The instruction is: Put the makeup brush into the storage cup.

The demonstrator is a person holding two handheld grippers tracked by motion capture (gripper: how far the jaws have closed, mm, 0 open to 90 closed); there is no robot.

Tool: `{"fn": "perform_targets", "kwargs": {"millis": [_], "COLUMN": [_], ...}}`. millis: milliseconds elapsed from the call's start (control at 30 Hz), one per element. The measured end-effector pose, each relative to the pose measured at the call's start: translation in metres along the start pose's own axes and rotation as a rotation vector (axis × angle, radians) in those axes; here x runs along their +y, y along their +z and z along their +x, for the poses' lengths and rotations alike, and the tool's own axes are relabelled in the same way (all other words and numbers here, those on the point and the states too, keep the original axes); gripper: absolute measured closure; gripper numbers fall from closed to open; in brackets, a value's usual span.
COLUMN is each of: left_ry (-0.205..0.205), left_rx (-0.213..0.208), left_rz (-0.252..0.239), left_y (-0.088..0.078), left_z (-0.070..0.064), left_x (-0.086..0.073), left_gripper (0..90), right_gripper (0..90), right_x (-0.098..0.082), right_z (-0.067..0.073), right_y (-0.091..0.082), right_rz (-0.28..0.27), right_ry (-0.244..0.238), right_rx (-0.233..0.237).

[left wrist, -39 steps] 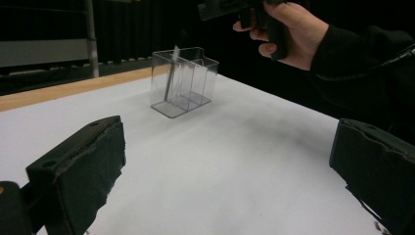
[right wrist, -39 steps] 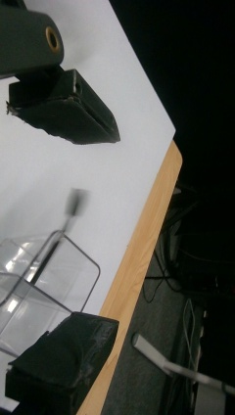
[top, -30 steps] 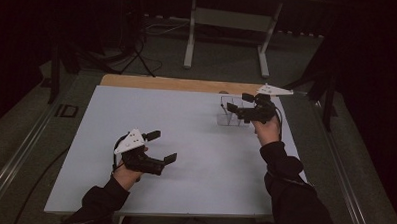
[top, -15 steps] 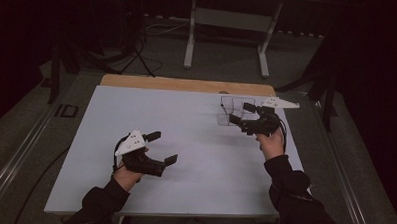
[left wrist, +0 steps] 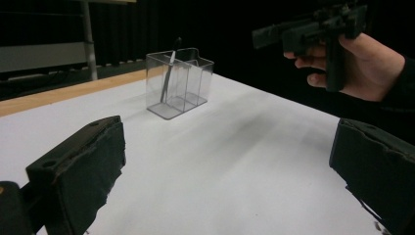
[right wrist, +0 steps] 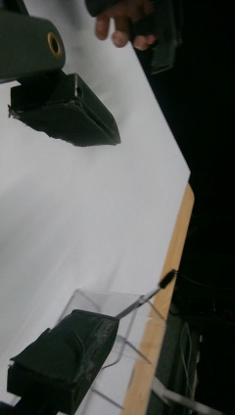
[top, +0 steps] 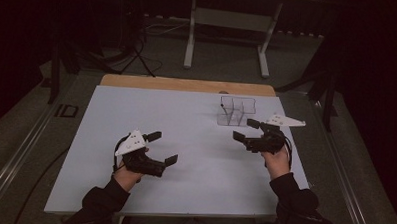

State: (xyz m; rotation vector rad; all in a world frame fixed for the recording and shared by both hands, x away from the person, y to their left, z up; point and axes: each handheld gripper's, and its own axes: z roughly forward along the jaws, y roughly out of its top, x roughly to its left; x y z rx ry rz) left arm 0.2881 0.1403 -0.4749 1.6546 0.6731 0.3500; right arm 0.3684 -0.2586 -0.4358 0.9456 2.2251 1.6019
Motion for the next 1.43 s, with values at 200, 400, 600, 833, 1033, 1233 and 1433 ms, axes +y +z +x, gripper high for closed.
{"fn": "perform_targets", "kwargs": {"millis": [200,400,600,833,1033,1233,1433], "left_ry": [0.002,0.000,0.000,0.004,0.005,0.021,0.029], "left_rx": [0.000,-0.002,-0.003,-0.005,-0.007,-0.018,-0.035], "left_rz": [0.002,0.000,0.000,0.000,0.004,0.022,0.037], "left_y": [0.000,0.000,-0.001,-0.001,-0.001,0.002,0.004], "left_z": [0.000,-0.001,-0.001,-0.002,-0.002,-0.006,-0.008], "left_x": [0.000,0.000,0.000,0.000,-0.001,-0.006,-0.009], "left_gripper": [0.7,0.7,0.7,0.7,0.7,0.7,0.7], "right_gripper": [13.6,13.7,13.8,14.1,14.1,14.4,14.5], "right_x": [-0.009,-0.016,-0.026,-0.037,-0.042,-0.057,-0.061], "right_z": [0.007,0.017,0.032,0.039,0.034,0.025,0.024], "right_y": [-0.013,-0.023,-0.031,-0.038,-0.053,-0.050,-0.044], "right_rz": [0.016,0.011,0.016,0.025,-0.018,0.023,0.037], "right_ry": [-0.014,0.001,-0.029,-0.036,-0.038,-0.020,-0.018], "right_rx": [-0.010,0.009,0.003,-0.030,-0.060,-0.072,-0.058]}}
